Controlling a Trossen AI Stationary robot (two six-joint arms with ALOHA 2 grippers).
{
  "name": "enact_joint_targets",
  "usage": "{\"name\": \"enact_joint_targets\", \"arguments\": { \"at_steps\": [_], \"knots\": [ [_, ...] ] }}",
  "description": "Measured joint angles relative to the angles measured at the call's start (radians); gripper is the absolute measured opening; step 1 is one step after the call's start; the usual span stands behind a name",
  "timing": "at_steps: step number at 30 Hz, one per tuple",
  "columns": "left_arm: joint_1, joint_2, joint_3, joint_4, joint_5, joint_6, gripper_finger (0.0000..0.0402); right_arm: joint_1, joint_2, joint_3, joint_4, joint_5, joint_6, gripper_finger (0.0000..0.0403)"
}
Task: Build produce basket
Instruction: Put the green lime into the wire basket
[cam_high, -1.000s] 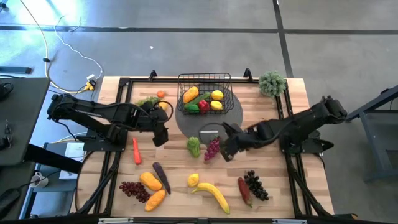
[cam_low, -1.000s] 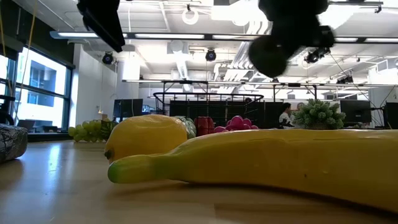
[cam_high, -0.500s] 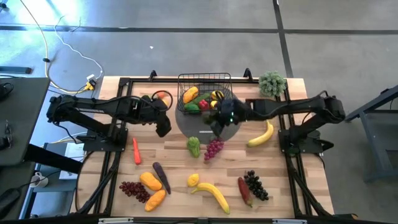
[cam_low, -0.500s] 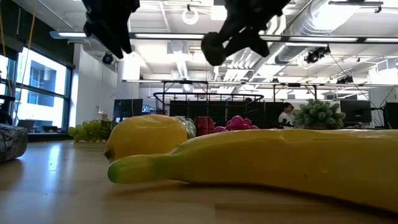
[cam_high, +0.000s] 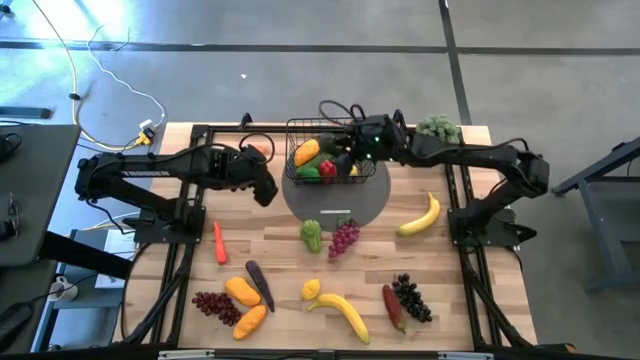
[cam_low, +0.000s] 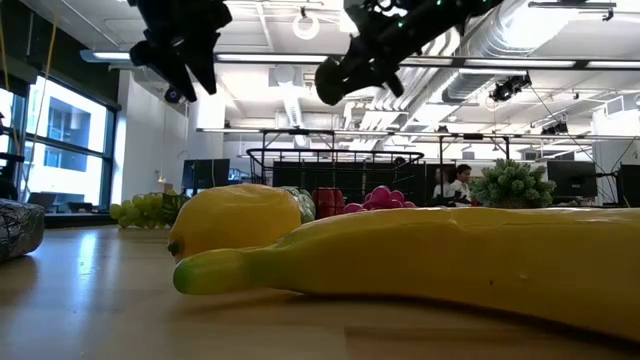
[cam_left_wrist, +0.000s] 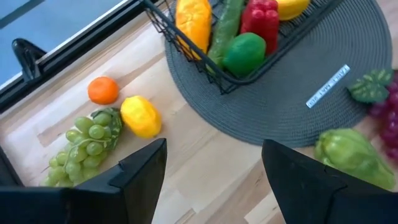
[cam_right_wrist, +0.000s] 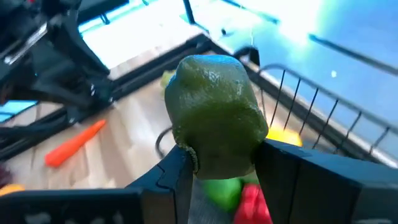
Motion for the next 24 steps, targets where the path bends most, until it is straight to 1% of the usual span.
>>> {"name": "enact_joint_targets", "arguments": {
  "at_steps": [4,8,14,21,24],
  "knots": [
    [0.015,0.0,0.0,0.0,0.0,-0.03,0.0253,-0.041,0.053,0.0,0.071,-0.034,-0.038,0.0119],
    [0.021,0.0,0.0,0.0,0.0,-0.046,0.0253,-0.068,0.109,0.0,0.087,-0.051,-0.072,0.0119],
    [0.021,0.0,0.0,0.0,0.008,-0.079,0.0253,-0.085,0.203,0.0,0.097,-0.098,-0.075,0.0119],
    [0.021,0.0,0.0,0.0,0.098,-0.115,0.0253,-0.086,0.292,0.0,0.154,-0.156,-0.065,0.0119],
    [0.019,0.0,0.0,-0.001,0.135,-0.126,0.0253,-0.086,0.315,0.0,0.182,-0.161,-0.058,0.0119]
  ]
}}
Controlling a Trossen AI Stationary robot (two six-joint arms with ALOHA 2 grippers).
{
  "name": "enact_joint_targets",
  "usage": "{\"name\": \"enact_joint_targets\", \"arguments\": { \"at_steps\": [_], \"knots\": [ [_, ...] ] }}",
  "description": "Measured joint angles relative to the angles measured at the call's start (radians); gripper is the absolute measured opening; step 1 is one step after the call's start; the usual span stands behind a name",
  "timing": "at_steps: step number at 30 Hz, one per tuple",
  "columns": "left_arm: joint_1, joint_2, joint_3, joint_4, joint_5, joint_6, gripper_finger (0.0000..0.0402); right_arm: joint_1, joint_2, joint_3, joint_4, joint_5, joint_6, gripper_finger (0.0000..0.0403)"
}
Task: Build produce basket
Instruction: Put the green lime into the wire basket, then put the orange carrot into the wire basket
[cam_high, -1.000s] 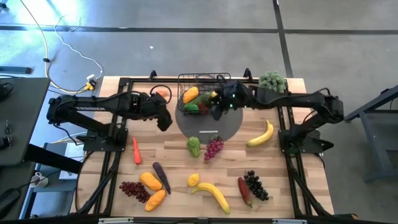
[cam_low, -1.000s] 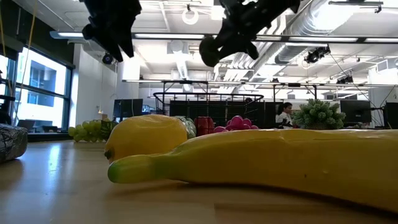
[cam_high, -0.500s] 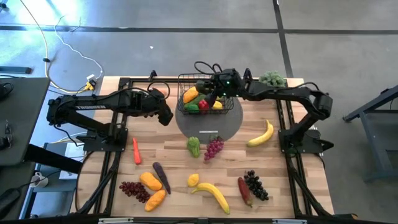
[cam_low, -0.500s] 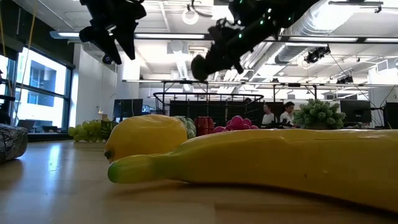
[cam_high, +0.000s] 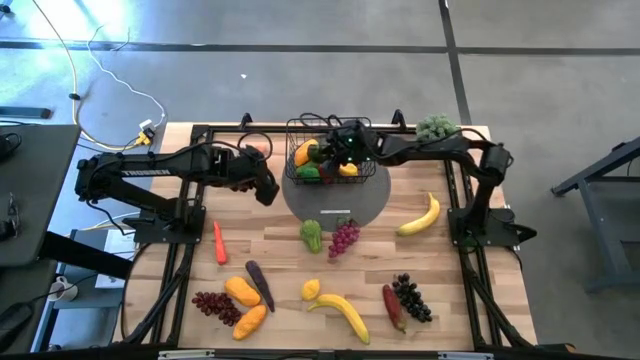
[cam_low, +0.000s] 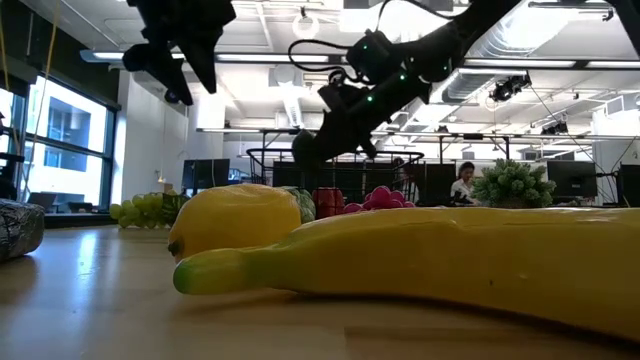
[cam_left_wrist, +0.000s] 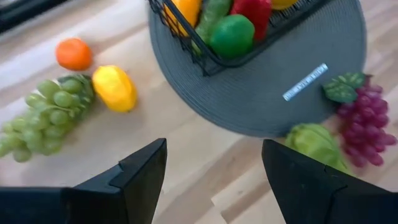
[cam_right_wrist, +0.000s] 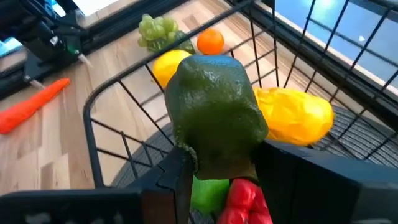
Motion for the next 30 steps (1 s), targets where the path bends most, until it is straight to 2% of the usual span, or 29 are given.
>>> {"name": "enact_joint_targets", "arguments": {
  "at_steps": [9,15,22,30],
  "knots": [
    [0.0,0.0,0.0,-0.005,0.112,-0.049,0.0253,-0.007,0.021,0.0,0.022,-0.004,0.019,0.0124],
    [-0.004,0.0,0.0,-0.01,0.223,-0.117,0.0253,-0.007,0.021,0.0,0.022,-0.004,0.022,0.0164],
    [-0.042,0.0,0.0,-0.116,0.211,-0.269,0.0253,-0.007,0.021,0.0,0.022,-0.006,0.037,0.0223],
    [-0.113,0.0,0.0,-0.235,0.166,-0.418,0.0253,-0.021,0.02,0.0,0.022,-0.005,0.028,0.0233]
  ]
}}
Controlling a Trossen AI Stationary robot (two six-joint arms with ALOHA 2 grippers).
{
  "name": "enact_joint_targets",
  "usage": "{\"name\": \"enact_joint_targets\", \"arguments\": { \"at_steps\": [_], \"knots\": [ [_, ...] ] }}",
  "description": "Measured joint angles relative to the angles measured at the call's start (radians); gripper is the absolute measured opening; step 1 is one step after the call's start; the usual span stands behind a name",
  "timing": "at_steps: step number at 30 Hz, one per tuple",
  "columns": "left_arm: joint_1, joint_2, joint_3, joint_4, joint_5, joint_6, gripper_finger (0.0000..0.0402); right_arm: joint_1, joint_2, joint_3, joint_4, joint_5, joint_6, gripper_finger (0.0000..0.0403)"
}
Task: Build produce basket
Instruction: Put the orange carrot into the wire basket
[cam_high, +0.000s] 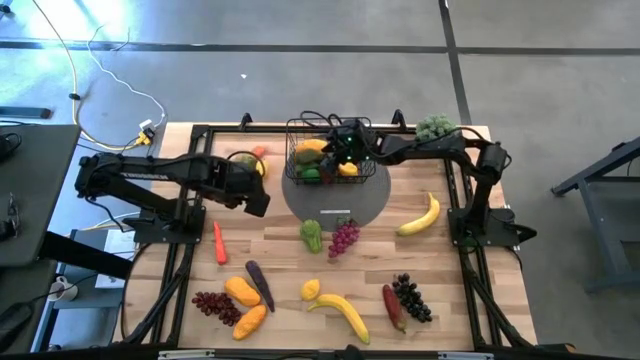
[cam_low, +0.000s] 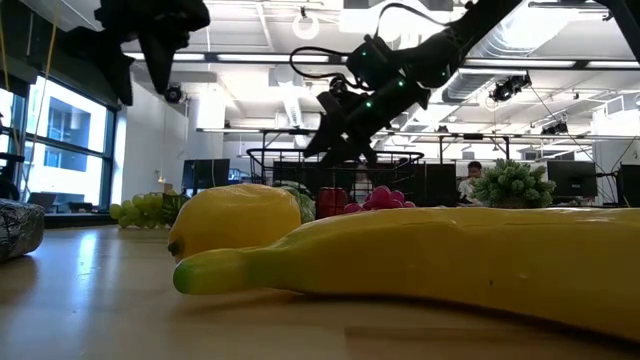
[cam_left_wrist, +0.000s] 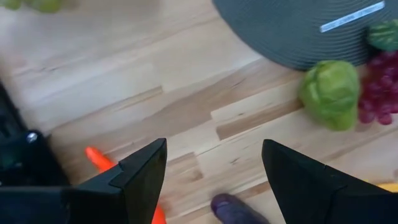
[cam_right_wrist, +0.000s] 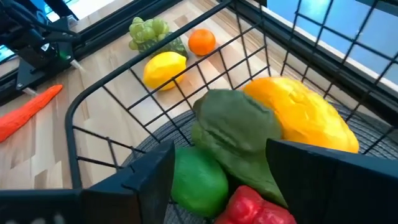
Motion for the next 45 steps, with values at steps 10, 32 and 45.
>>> {"name": "enact_joint_targets", "arguments": {
  "at_steps": [10,32,45],
  "knots": [
    [-0.125,0.005,0.0,-0.065,-0.025,-0.268,0.0252,-0.034,-0.009,0.0,0.001,-0.021,0.008,0.0233],
    [-0.471,0.035,-0.24,0.025,0.098,-0.903,0.0252,-0.039,-0.112,0.0,0.003,0.026,-0.073,0.0234],
    [-0.563,0.035,-0.437,0.232,0.118,-1.102,0.0252,-0.039,-0.12,0.0,0.001,0.026,-0.07,0.0234]
  ]
}}
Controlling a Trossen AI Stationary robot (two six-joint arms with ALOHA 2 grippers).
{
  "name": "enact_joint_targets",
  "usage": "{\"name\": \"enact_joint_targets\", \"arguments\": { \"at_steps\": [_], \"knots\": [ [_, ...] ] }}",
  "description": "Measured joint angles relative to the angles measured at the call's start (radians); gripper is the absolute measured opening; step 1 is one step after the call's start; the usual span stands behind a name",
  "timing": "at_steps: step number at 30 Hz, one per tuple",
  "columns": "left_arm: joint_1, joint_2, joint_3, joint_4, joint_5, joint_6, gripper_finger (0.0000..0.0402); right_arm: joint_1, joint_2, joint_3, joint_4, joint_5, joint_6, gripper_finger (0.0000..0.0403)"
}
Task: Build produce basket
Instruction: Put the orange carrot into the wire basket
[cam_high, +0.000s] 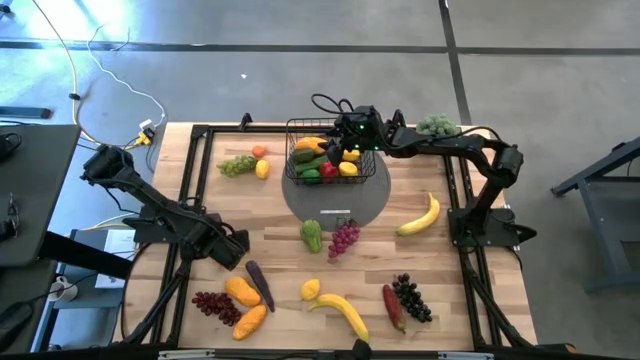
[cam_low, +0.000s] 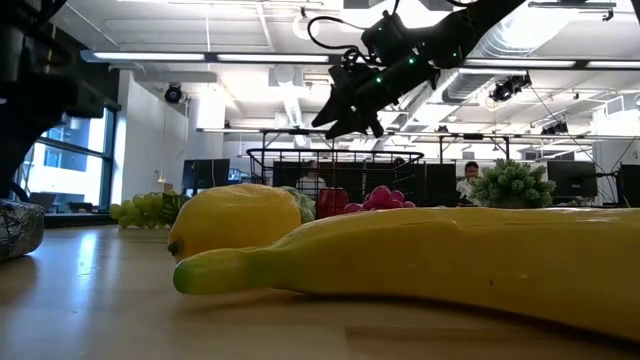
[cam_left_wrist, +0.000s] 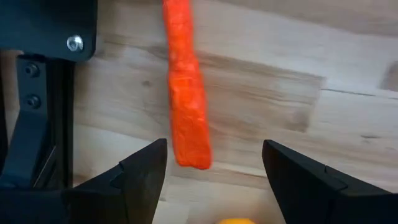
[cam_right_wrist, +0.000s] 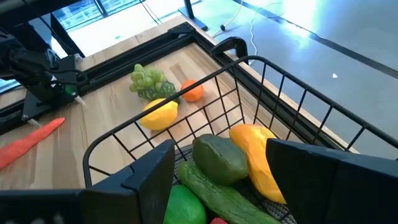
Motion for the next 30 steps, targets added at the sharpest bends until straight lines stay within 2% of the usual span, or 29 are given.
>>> {"name": "enact_joint_targets", "arguments": {
  "at_steps": [13,19,24,30],
  "knots": [
    [0.019,0.0,-0.125,0.088,0.047,-0.019,0.0252,0.0,0.0,0.0,0.0,0.0,0.0,0.0234],
    [0.03,0.0,-0.179,0.193,0.051,-0.019,0.0248,0.0,0.0,0.0,0.0,0.0,0.0,0.0234],
    [0.03,-0.004,-0.207,0.242,0.047,-0.016,0.0212,0.0,0.0,0.0,0.0,0.0,0.0,0.0234],
    [0.03,-0.002,-0.207,0.243,0.038,0.0,0.0131,0.0,-0.021,0.0,-0.012,0.01,-0.018,0.0234]
  ]
}}
